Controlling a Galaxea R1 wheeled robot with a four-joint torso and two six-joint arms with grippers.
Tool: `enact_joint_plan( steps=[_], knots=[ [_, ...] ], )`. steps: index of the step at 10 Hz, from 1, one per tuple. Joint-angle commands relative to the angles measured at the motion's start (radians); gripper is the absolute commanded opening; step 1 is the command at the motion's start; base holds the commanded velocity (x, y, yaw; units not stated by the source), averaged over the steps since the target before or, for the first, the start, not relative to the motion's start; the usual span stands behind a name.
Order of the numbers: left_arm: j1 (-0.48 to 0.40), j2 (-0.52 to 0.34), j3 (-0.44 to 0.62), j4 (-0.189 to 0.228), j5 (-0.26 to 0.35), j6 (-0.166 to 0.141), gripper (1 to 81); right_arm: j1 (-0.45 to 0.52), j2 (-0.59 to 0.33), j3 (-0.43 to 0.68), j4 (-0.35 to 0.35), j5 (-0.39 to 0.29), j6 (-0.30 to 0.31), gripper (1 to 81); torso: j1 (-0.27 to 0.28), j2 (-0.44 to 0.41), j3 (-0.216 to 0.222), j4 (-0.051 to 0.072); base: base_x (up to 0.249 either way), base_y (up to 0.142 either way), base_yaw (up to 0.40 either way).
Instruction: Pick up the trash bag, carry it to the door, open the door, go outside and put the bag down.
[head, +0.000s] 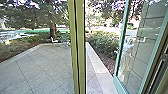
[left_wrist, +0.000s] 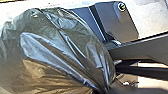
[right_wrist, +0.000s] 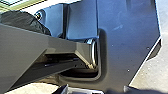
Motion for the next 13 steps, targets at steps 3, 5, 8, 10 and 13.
enact_joint_plan(
  steps=[3,5,8,10,13],
  knots=[
    [-0.049,0.009,0.006,-0.003,0.055,0.001,1.0,0.046,0.021,0.008,-0.013,-0.067,-0.023,81.1,0.0,0.0,0.0,0.0,0.0,0.0,0.0],
    [-0.049,0.009,0.006,-0.003,0.049,0.0,1.0,0.048,0.019,0.0,-0.013,-0.077,-0.027,81.1,0.0,0.0,0.0,0.0,0.0,0.0,0.0],
    [-0.049,0.004,0.006,-0.003,0.048,0.001,1.0,0.043,0.016,0.0,-0.012,-0.067,-0.023,81.1,0.0,0.0,0.0,0.0,0.0,0.0,0.0],
    [-0.049,0.01,0.006,-0.001,0.049,0.001,1.0,0.045,0.016,-0.001,-0.012,-0.067,-0.023,81.1,0.0,0.0,0.0,0.0,0.0,0.0,0.0],
    [-0.049,0.016,0.006,-0.001,0.049,0.001,1.0,0.048,0.017,-0.009,-0.012,-0.067,-0.023,81.1,0.0,0.0,0.0,0.0,0.0,-0.081,0.0]
  ],
)
